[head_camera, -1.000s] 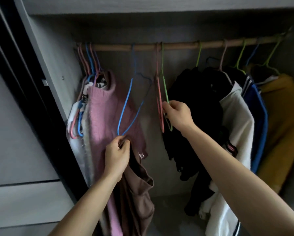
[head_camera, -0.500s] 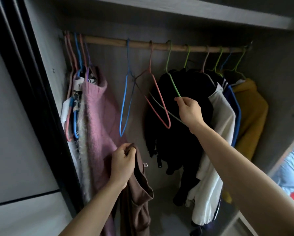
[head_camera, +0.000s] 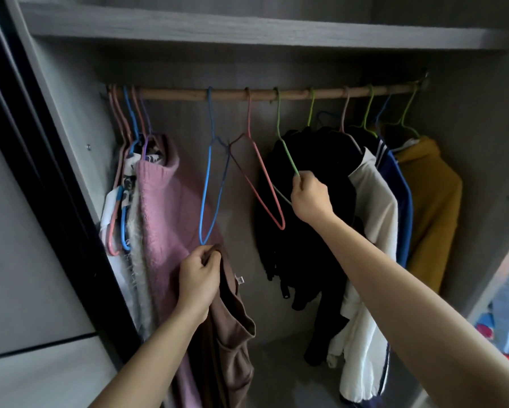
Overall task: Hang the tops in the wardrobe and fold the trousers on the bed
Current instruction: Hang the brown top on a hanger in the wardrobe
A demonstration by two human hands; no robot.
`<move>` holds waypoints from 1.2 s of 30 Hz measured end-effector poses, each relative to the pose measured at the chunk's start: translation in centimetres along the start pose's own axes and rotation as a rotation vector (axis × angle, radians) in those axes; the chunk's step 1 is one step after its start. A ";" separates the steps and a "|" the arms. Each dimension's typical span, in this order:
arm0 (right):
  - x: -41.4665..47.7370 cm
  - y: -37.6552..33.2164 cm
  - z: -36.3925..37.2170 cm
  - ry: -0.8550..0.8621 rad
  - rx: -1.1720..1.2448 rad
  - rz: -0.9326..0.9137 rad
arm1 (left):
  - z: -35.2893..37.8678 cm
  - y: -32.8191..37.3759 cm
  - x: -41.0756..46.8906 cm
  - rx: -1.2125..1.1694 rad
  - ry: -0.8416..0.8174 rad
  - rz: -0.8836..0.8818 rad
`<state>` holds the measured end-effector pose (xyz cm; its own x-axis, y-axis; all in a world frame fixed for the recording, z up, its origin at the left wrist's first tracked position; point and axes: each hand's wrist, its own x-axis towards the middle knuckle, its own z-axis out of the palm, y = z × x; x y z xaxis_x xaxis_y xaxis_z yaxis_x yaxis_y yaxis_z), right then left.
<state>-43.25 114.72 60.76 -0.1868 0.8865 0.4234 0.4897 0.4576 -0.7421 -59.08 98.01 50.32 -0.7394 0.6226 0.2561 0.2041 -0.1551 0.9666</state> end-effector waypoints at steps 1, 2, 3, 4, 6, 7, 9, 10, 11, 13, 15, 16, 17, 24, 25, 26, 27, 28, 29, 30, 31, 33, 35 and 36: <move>0.1 0.2 0.0 0.000 0.042 0.011 | 0.0 0.0 -0.1 0.011 0.006 0.002; 0.1 0.3 0.0 0.017 0.063 0.006 | 0.0 0.0 -0.1 0.026 0.008 0.007; 0.0 0.5 -0.2 0.049 0.072 -0.010 | 0.1 0.0 -0.2 0.041 0.010 0.013; -0.1 0.7 -0.4 0.082 0.083 -0.027 | 0.1 -0.1 -0.2 0.053 0.012 0.021; -0.3 1.0 -1.0 0.128 0.143 -0.050 | 0.3 -0.2 -0.3 0.068 0.020 0.029; -0.6 1.2 -1.3 0.147 0.181 -0.058 | 0.5 -0.3 -0.3 0.078 0.025 0.029; -1.9 2.2 -1.7 0.192 0.248 -0.090 | 0.9 -0.5 -0.4 0.100 0.032 0.028; -3.0 3.1 -1.9 0.221 0.278 -0.109 | 1.1 -0.8 -0.5 0.111 0.032 0.027; -4.6 4.3 -1.9 0.245 0.307 -0.124 | 1.3 -1.0 -0.7 0.123 0.030 0.026; -8.5 7.9 -1.5 0.259 0.339 -0.124 | 1.9 -1.5 -1.3 0.151 0.021 0.023; -12.4 11.7 -0.9 0.201 0.343 -0.050 | 2.6 -2.1 -2.0 0.190 -0.002 0.021; -13.8 13.5 -0.6 0.157 0.344 0.011 | 2.9 -2.4 -2.4 0.208 -0.018 0.016; -14.9 15.1 -0.4 0.122 0.339 0.069 | 3.3 -2.8 -2.8 0.225 -0.035 0.011; -18.4 18.1 -2.8 -0.037 0.361 0.212 | 5.2 -5.7 -4.6 0.400 -0.181 -0.023; -18.7 18.0 -3.4 -0.096 0.321 0.224 | 5.5 -6.2 -4.8 0.432 -0.195 -0.029; -18.9 18.0 -4.1 -0.161 0.269 0.221 | 5.7 -6.7 -4.9 0.460 -0.209 -0.039; -19.2 17.8 -4.7 -0.229 0.218 0.221 | 6.0 -7.2 -5.1 0.481 -0.225 -0.049; -19.5 17.6 -5.4 -0.291 0.184 0.234 | 6.2 -7.7 -5.2 0.507 -0.242 -0.057; -19.7 17.4 -6.0 -0.342 0.163 0.255 | 6.4 -8.2 -5.3 0.547 -0.259 -0.059; -20.0 17.1 -6.7 -0.390 0.140 0.270 | 6.6 -8.7 -5.4 0.603 -0.271 -0.060; -20.3 16.7 -7.3 -0.440 0.113 0.277 | 6.8 -9.1 -5.4 0.660 -0.274 -0.059; -20.8 15.9 -8.6 -0.526 0.071 0.292 | 7.0 -9.9 -5.4 0.755 -0.273 -0.051; -21.1 15.3 -9.8 -0.590 0.065 0.302 | 7.2 -10.5 -5.6 0.836 -0.290 -0.036; -21.2 15.0 -10.3 -0.617 0.067 0.307 | 7.3 -10.7 -5.7 0.867 -0.299 -0.033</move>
<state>-23.18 102.12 45.95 -0.5082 0.8444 -0.1694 0.5479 0.1652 -0.8201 -52.40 101.70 38.39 -0.5812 0.8079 0.0976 0.6850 0.4210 0.5946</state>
